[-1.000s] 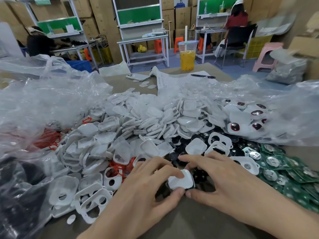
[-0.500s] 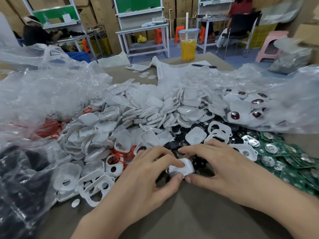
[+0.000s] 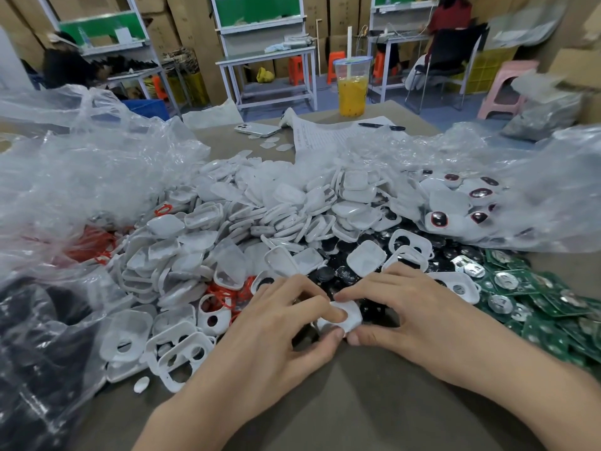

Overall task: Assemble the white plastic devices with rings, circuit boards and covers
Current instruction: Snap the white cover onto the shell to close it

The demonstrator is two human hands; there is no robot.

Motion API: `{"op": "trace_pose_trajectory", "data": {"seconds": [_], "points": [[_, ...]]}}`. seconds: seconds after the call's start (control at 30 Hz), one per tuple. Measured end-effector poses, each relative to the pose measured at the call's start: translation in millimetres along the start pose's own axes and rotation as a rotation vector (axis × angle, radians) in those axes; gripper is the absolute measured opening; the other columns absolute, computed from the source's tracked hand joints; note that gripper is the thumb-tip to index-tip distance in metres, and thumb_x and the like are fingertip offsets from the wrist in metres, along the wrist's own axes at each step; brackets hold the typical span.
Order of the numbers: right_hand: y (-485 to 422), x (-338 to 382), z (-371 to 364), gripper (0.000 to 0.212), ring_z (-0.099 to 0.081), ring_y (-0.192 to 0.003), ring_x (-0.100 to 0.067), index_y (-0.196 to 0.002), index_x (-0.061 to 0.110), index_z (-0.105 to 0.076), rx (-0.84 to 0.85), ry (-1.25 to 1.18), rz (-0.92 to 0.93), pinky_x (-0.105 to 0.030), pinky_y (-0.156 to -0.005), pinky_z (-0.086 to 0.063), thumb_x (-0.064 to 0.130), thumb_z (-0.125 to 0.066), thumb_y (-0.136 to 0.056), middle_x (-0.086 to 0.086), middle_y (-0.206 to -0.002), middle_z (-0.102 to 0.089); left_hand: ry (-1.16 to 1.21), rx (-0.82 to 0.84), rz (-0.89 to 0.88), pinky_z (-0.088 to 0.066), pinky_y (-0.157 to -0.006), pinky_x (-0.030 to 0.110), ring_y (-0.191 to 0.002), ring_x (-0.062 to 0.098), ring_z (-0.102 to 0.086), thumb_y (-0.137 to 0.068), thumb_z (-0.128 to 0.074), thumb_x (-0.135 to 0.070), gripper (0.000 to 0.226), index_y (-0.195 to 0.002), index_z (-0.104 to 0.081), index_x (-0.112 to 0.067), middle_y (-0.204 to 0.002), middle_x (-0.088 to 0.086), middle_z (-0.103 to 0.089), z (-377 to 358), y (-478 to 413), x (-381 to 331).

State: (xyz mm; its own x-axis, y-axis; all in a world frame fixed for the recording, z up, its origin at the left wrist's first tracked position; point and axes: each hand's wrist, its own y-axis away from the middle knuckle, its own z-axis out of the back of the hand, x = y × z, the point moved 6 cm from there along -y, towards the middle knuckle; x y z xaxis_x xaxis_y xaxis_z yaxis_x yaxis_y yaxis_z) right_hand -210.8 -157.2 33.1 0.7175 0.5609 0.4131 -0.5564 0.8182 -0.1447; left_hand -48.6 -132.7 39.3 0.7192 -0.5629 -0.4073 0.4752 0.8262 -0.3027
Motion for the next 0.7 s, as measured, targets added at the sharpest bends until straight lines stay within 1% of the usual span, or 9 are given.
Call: {"op": "trace_pose_trajectory", "data": {"seconds": [0.1,0.23,0.4,0.5,0.6,0.7], "points": [[-1.3,-2.5,-1.8,0.046,-0.029,-0.115,0.015,-0.126,0.05,-0.057,-0.004,-0.012,-0.011,-0.003,-0.095,-0.021,0.064,-0.063,-0.083,0.049,-0.099,-0.045,-0.014,-0.008,-0.006,-0.04,-0.088,0.021,-0.101,0.0,-0.051,-0.095,-0.055,-0.052,0.017,-0.103,-0.066,-0.043,-0.11,-0.024,-0.055,0.4,-0.4,-0.6],[-2.8,-4.9,-2.7,0.046,-0.034,-0.113,0.011,-0.124,0.048,-0.061,-0.021,-0.032,-0.035,-0.005,-0.097,-0.023,0.062,-0.066,-0.08,0.041,-0.103,-0.053,-0.039,-0.022,-0.024,-0.039,-0.088,0.021,-0.101,0.0,-0.051,-0.095,-0.056,-0.05,0.015,-0.103,-0.067,-0.043,-0.107,-0.023,-0.056,1.7,-1.0,-1.9],[-4.3,-5.4,-3.5,0.047,-0.035,-0.108,0.009,-0.124,0.045,-0.064,-0.019,-0.035,-0.041,-0.006,-0.097,-0.023,0.06,-0.067,-0.08,0.041,-0.097,-0.051,-0.051,-0.032,-0.033,-0.04,-0.087,0.024,-0.099,0.004,-0.052,-0.095,-0.056,-0.049,0.015,-0.102,-0.068,-0.041,-0.103,-0.022,-0.057,1.0,-1.2,-1.7],[-4.2,-5.8,-3.1,0.046,-0.035,-0.108,0.008,-0.122,0.044,-0.065,-0.032,-0.033,-0.045,-0.004,-0.096,-0.023,0.06,-0.068,-0.079,0.039,-0.099,-0.054,-0.05,-0.031,-0.032,-0.039,-0.087,0.023,-0.099,0.002,-0.051,-0.095,-0.056,-0.049,0.015,-0.102,-0.067,-0.042,-0.103,-0.022,-0.058,1.0,-0.8,-0.9],[-4.7,-5.7,-3.0,0.046,-0.035,-0.107,0.009,-0.122,0.044,-0.065,-0.03,-0.036,-0.045,-0.003,-0.095,-0.022,0.059,-0.068,-0.079,0.041,-0.095,-0.051,-0.052,-0.029,-0.034,-0.041,-0.087,0.023,-0.1,0.003,-0.053,-0.096,-0.055,-0.05,0.016,-0.102,-0.068,-0.042,-0.104,-0.022,-0.058,1.4,-1.6,-0.9],[-5.9,-5.9,-3.1,0.045,-0.032,-0.105,0.016,-0.122,0.044,-0.066,-0.032,-0.05,-0.042,-0.002,-0.095,-0.021,0.058,-0.069,-0.079,0.043,-0.092,-0.049,-0.062,-0.03,-0.041,-0.043,-0.086,0.025,-0.098,0.004,-0.054,-0.096,-0.055,-0.049,0.017,-0.102,-0.069,-0.041,-0.102,-0.02,-0.06,1.1,-1.3,-1.5]]}}
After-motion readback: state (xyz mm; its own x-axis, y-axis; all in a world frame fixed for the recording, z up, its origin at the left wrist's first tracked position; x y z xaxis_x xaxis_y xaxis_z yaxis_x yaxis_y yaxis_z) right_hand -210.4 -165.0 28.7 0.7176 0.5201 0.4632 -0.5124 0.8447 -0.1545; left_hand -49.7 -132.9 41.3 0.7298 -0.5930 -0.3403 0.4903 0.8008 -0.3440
